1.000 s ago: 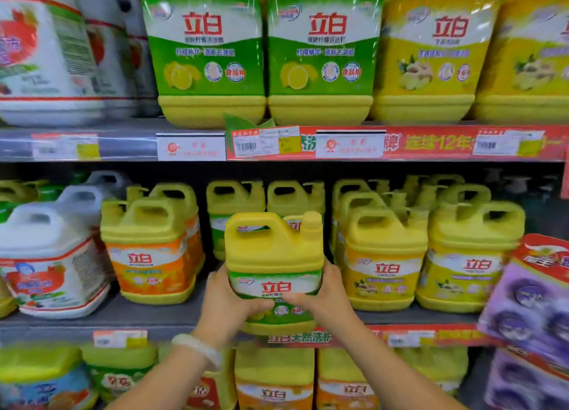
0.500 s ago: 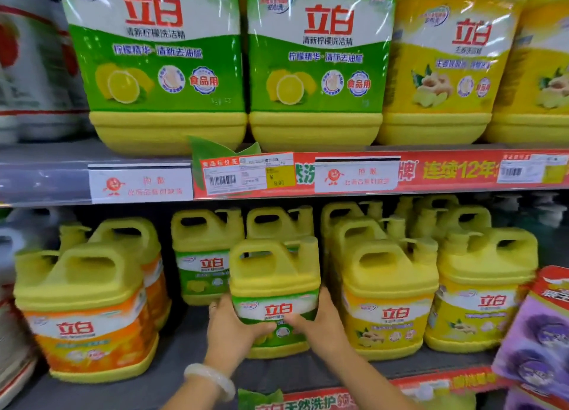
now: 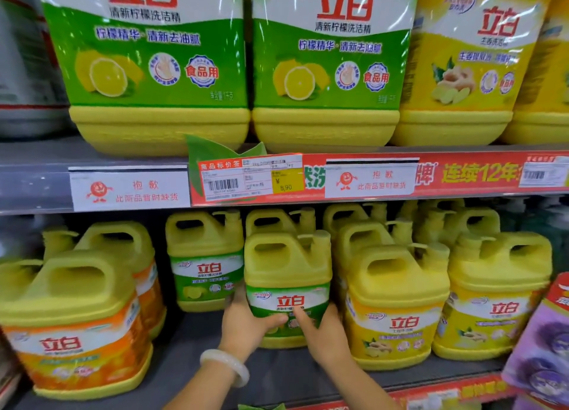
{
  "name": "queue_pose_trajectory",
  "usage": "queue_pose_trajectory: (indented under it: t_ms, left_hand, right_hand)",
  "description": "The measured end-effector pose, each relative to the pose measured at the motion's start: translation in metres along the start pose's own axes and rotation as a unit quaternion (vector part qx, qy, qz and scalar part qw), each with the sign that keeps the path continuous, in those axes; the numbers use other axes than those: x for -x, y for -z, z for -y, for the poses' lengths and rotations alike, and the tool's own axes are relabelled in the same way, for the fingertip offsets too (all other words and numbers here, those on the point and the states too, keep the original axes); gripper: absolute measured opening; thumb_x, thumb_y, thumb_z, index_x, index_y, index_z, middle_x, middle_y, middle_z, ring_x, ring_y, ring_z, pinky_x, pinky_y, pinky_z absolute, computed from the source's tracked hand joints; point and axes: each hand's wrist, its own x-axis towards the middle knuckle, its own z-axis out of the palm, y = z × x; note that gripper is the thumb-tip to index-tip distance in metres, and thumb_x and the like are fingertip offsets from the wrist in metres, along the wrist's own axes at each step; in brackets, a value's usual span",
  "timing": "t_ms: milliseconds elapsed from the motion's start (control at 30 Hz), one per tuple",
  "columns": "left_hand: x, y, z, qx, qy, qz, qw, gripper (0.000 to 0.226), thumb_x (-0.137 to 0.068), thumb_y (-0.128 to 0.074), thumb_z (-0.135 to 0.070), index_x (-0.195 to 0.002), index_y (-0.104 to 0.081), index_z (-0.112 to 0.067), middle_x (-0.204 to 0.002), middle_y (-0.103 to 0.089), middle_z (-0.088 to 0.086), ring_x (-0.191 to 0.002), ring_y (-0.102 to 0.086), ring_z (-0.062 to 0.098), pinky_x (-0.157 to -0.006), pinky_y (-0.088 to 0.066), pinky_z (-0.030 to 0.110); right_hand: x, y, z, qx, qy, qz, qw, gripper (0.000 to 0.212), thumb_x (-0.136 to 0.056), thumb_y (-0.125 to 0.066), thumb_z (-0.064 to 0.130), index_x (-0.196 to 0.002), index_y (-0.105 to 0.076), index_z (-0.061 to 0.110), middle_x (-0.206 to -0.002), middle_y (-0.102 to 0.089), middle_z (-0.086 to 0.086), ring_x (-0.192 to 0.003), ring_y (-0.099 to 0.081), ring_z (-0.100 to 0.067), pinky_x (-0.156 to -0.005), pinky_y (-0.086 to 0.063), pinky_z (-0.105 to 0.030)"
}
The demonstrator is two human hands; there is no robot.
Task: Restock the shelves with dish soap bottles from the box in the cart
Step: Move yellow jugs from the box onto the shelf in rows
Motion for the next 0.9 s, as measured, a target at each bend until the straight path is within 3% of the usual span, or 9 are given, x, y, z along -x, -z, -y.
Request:
queue_pose_trajectory:
  t_ms: [133,300,367,433,500,667,767,833,900]
  left_hand:
    - [0.0,-0.001,0.001,0.003,0.003,0.005,1.0,0.089,-0.051,-0.092,-0.023,-0.126,-0.046,-0.011,-0.115,-0.053,0.009,-0.113,-0.05,0.025,-0.096,-0.045,0.037]
    - [0.014,-0.001,-0.002,0.014,0.019,0.029,0.999,0.08,-0.054,-0.088,-0.02,-0.123,-0.047,-0.014,-0.117,-0.056,0.006,-0.118,-0.049,0.022,-0.1,-0.044,0.038]
    - [0.029,0.001,0.003,0.006,0.021,0.042,0.999,0.081,-0.055,-0.083,-0.03,-0.126,-0.047,-0.015,-0.12,-0.056,0.006,-0.12,-0.049,0.021,-0.101,-0.043,0.037]
    - [0.05,0.006,0.011,-0.012,0.009,0.045,0.999,0.076,-0.057,-0.077,-0.037,-0.125,-0.051,-0.016,-0.12,-0.057,0.005,-0.118,-0.052,0.02,-0.099,-0.043,0.031]
    - [0.073,0.015,0.018,-0.037,0.012,0.039,0.999,0.057,-0.072,-0.075,-0.02,-0.124,-0.054,-0.013,-0.12,-0.057,0.006,-0.116,-0.053,0.02,-0.095,-0.04,0.022]
    - [0.136,0.049,0.036,-0.114,0.016,0.034,0.993,0.038,-0.083,-0.067,-0.016,-0.12,-0.059,-0.008,-0.122,-0.061,0.01,-0.116,-0.056,0.023,-0.097,-0.037,0.024]
    - [0.184,0.08,0.061,-0.179,0.085,0.086,0.976,0.038,-0.082,-0.063,-0.024,-0.117,-0.061,-0.008,-0.12,-0.062,0.015,-0.113,-0.058,0.028,-0.096,-0.043,0.031]
    - [0.215,0.099,0.081,-0.223,0.123,0.117,0.96,0.053,-0.072,-0.054,-0.036,-0.115,-0.063,-0.007,-0.118,-0.063,0.018,-0.11,-0.06,0.03,-0.094,-0.046,0.035]
    - [0.24,0.118,0.103,-0.261,0.16,0.148,0.94,0.052,-0.075,-0.052,-0.034,-0.118,-0.062,-0.006,-0.121,-0.062,0.018,-0.114,-0.057,0.03,-0.098,-0.044,0.035]
  right_hand:
    - [-0.001,0.0,-0.002,0.006,-0.004,-0.005,1.0,0.063,-0.082,-0.066,0.044,-0.122,-0.045,0.0,-0.125,-0.056,-0.015,-0.12,-0.051,-0.029,-0.097,-0.041,-0.031]
    - [0.017,-0.001,0.0,0.016,-0.033,-0.025,0.999,0.073,-0.079,-0.072,0.036,-0.128,-0.04,-0.009,-0.128,-0.053,-0.024,-0.122,-0.05,-0.035,-0.099,-0.043,-0.04]
    - [0.037,-0.002,0.0,0.047,-0.011,-0.017,0.999,0.077,-0.078,-0.073,0.031,-0.133,-0.036,-0.008,-0.131,-0.049,-0.023,-0.125,-0.045,-0.035,-0.103,-0.039,-0.039]
    - [0.061,-0.003,0.0,0.066,0.045,0.017,0.997,0.075,-0.08,-0.072,0.028,-0.137,-0.033,-0.003,-0.134,-0.045,-0.018,-0.127,-0.039,-0.032,-0.105,-0.035,-0.035]
    - [0.083,-0.003,0.002,0.104,0.089,0.07,0.988,0.072,-0.084,-0.067,0.027,-0.14,-0.03,0.002,-0.138,-0.039,-0.014,-0.132,-0.034,-0.027,-0.107,-0.029,-0.03]
    - [0.126,-0.013,0.003,0.169,0.166,0.182,0.954,0.065,-0.087,-0.064,0.022,-0.14,-0.033,0.002,-0.14,-0.037,-0.016,-0.133,-0.034,-0.028,-0.106,-0.026,-0.027]
    - [0.164,-0.036,-0.01,0.22,0.206,0.259,0.918,0.062,-0.086,-0.065,0.022,-0.136,-0.038,0.0,-0.138,-0.043,-0.019,-0.132,-0.036,-0.031,-0.108,-0.025,-0.031]
    - [0.195,-0.055,-0.021,0.236,0.219,0.314,0.893,0.058,-0.085,-0.065,0.023,-0.133,-0.041,0.001,-0.136,-0.045,-0.02,-0.129,-0.039,-0.032,-0.106,-0.028,-0.031]
    - [0.226,-0.072,-0.029,0.24,0.229,0.362,0.871,0.057,-0.085,-0.063,0.028,-0.133,-0.041,0.006,-0.137,-0.044,-0.015,-0.129,-0.039,-0.028,-0.105,-0.03,-0.029]
